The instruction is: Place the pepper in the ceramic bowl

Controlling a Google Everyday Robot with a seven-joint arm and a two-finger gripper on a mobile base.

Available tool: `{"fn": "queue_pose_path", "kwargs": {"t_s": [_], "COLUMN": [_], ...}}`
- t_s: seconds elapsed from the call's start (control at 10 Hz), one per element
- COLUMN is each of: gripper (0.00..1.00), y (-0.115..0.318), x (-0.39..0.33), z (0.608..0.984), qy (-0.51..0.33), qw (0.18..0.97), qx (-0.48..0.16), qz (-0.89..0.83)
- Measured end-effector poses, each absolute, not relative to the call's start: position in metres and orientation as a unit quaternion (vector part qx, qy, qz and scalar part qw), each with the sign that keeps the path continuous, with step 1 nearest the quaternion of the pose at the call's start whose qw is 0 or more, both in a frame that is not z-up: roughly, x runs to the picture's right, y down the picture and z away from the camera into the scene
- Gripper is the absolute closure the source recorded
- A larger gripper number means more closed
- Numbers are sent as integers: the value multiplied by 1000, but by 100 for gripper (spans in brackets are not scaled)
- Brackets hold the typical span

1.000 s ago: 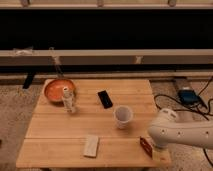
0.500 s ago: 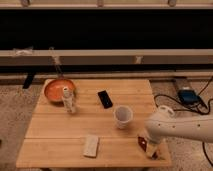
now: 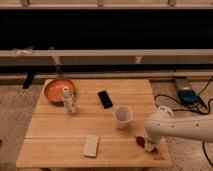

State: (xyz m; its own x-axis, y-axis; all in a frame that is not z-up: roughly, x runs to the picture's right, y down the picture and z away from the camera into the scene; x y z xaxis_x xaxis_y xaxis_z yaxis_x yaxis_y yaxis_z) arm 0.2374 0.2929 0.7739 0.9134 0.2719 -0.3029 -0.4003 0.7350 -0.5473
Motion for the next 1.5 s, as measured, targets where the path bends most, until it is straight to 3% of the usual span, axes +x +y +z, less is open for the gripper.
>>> {"fn": "queue_pose_path", "kwargs": {"t_s": [0.4,0.7,1.0,1.5], "gripper": [100,100,100,100], "y": [276,232,151,51], "x": [237,249,273,241], "z": [753,728,705,731], "qy": [110,127,147,130], "qw": [930,936,947,968], "qx": [-306,-294,-269,-211], "qz": [173,145,96,-37]}}
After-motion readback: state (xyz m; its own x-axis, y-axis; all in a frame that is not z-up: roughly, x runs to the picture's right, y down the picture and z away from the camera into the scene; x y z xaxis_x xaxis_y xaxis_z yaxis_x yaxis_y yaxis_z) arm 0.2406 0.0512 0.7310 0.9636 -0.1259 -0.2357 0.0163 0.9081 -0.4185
